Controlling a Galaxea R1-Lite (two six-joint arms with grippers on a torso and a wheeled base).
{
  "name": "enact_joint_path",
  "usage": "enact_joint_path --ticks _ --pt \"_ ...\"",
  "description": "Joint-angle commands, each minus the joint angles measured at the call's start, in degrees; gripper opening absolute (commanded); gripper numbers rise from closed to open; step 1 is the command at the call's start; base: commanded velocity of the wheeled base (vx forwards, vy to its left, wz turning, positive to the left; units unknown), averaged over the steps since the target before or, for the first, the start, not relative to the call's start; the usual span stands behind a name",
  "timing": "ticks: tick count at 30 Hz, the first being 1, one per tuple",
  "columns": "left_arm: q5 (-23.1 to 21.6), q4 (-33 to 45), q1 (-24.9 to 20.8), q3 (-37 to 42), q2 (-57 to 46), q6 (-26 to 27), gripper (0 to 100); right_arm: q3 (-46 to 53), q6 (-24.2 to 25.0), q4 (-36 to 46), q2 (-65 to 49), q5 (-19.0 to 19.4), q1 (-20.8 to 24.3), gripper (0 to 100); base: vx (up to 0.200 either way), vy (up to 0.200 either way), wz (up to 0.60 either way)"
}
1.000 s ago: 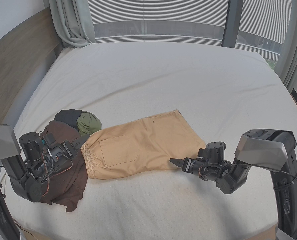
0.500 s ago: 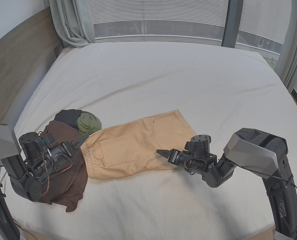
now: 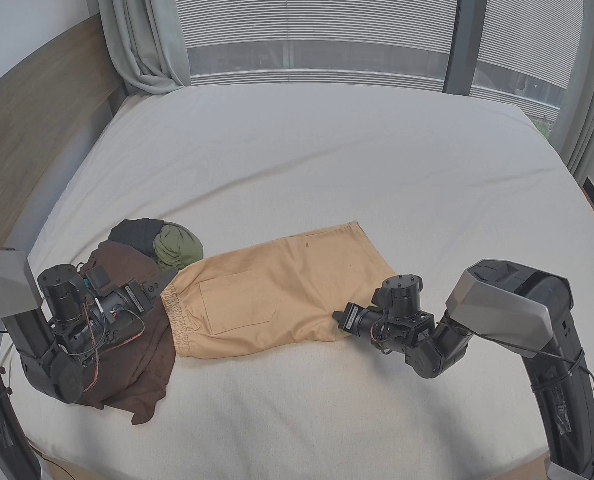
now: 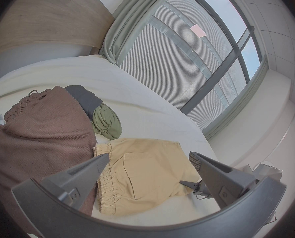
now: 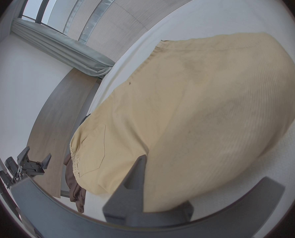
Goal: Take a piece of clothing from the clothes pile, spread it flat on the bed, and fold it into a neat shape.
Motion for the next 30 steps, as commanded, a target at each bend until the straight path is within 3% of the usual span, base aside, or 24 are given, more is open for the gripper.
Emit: enact_joint_path --ticks 1,15,30 --pt "0.05 -0.01 -0.01 0.09 -0.02 0.00 100 2.57 -0.23 0.20 -1.35 -0.10 -0.10 0 0.000 0.000 0.00" --pt "-0.04 -0.01 -0.53 0.70 0.24 -0.53 100 16.45 -5.24 1.52 -9.70 -0.54 -3.62 0 0.000 0.000 0.00" --pt "-0.92 -0.01 -3.61 2.90 3.32 -0.35 100 30.16 -5.33 -3.58 -13.92 -5.28 -1.68 0 0.000 0.000 0.00"
